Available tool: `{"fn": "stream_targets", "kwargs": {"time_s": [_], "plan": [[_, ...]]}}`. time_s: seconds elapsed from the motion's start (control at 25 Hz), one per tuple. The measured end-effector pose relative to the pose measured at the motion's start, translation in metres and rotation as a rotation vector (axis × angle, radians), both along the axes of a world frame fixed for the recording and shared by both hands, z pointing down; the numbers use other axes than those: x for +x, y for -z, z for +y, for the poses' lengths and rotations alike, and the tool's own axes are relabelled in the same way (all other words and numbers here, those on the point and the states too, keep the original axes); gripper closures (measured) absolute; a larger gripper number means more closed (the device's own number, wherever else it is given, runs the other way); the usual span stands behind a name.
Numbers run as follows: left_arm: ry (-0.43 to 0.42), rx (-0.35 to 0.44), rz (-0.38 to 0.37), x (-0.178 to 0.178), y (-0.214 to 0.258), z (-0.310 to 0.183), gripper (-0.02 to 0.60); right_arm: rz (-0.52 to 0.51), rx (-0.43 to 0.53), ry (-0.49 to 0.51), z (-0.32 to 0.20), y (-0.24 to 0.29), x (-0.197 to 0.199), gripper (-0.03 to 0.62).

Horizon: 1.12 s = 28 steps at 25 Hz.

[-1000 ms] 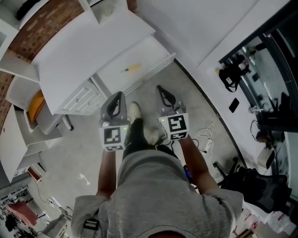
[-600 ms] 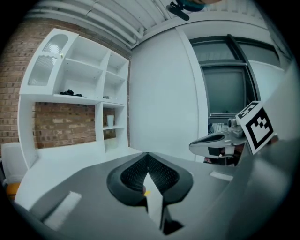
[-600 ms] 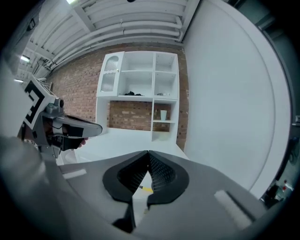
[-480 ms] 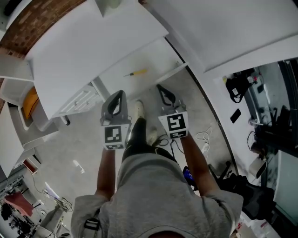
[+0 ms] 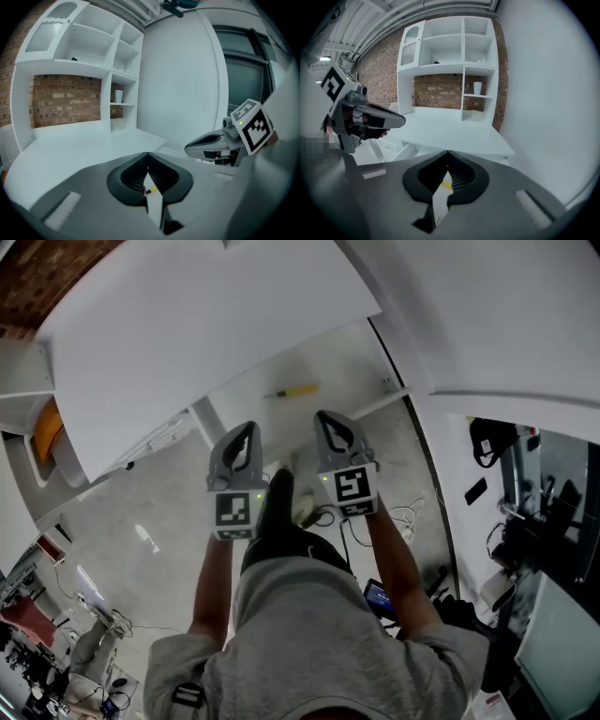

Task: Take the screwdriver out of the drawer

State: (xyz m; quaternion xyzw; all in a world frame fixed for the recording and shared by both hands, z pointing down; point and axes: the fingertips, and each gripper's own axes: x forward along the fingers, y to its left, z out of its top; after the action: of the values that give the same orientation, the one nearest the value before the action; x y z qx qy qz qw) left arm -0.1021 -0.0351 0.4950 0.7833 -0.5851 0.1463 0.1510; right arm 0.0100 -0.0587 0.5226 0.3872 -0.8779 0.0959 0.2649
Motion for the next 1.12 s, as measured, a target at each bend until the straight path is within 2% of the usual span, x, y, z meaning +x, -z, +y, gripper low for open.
{"fn": "stream_targets", "kwargs": {"time_s": [0.24,0.4,0.6,0.72,0.92,1.12], "plan": [[0.012,-0.049,0.019,-0.008,-0.04,-0.022,0.569,0.065,-0.067,0.082,-0.02,-0.048,-0.02,0.591],[0.017,-0.089,-0.004,-0.015,-0.063,-0.029,0.569,0.123,-0.069,0.16,-0.028,-0.07,-0.028,0.589],[0.025,-0.123,0.007,-0.021,-0.084,-0.036,0.569,0.221,-0.104,0.254,-0.041,-0.092,-0.034,0.589],[0.026,-0.147,0.01,-0.022,-0.091,-0.04,0.569,0.31,-0.144,0.37,-0.041,-0.116,-0.04,0.583],[0.04,-0.164,0.032,-0.024,-0.099,-0.046,0.569,0.485,-0.163,0.577,-0.041,-0.16,-0.05,0.507],[0.04,-0.193,0.033,-0.027,-0.11,-0.048,0.569,0.622,-0.197,0.724,-0.038,-0.201,-0.054,0.468]]}}
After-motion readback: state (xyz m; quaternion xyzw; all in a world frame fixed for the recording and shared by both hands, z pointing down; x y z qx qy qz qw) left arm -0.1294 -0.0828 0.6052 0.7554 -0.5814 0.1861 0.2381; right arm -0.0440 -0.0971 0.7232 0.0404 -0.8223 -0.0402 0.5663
